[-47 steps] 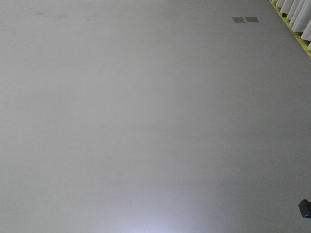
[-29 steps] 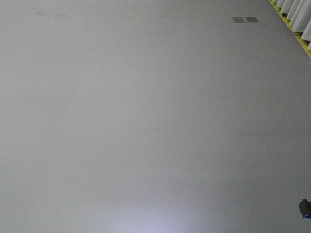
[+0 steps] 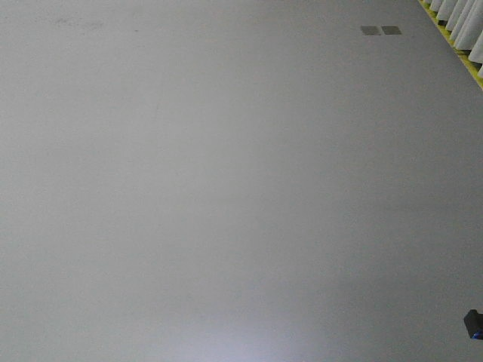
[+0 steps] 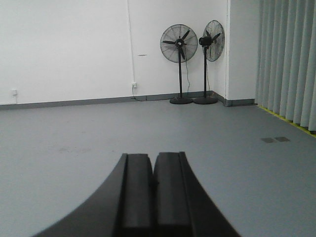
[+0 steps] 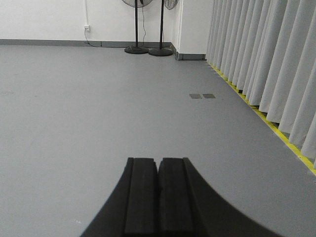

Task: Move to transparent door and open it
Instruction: 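Drive the base forward across the grey floor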

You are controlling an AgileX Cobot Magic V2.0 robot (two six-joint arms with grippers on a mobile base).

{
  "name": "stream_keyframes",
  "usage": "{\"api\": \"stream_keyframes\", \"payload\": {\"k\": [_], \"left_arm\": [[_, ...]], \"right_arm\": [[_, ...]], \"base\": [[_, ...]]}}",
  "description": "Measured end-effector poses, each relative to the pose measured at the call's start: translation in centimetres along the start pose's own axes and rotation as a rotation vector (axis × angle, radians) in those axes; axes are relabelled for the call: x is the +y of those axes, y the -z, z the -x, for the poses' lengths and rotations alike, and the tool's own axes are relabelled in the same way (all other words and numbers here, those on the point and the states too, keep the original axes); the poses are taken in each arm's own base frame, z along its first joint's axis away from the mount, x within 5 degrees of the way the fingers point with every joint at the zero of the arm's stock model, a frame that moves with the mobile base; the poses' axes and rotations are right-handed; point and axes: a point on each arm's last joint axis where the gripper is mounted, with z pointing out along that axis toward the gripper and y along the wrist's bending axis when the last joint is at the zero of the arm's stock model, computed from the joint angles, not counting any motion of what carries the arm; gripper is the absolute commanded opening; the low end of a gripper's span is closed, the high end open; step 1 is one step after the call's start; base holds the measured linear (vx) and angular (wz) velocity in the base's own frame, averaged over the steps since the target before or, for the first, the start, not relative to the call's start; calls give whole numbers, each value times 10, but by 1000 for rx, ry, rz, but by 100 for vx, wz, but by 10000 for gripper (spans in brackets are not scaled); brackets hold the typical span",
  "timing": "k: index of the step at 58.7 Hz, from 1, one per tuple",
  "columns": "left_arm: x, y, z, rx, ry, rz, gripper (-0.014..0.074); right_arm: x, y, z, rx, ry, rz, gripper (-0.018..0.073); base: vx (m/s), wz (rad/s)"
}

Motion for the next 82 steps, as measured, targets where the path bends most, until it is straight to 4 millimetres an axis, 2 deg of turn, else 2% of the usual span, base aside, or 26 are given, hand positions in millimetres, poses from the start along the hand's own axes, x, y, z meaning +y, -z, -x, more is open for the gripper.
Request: {"api": "stream_keyframes", "payload": {"k": [46,82], "left_arm": [[0,0,0,0,0,0,-6],[0,0,0,0,0,0,-6]], "right_arm": [[0,0,0,0,0,0,-6],[0,0,0,0,0,0,-6]], "base": [[17,7],[25,-11]]}}
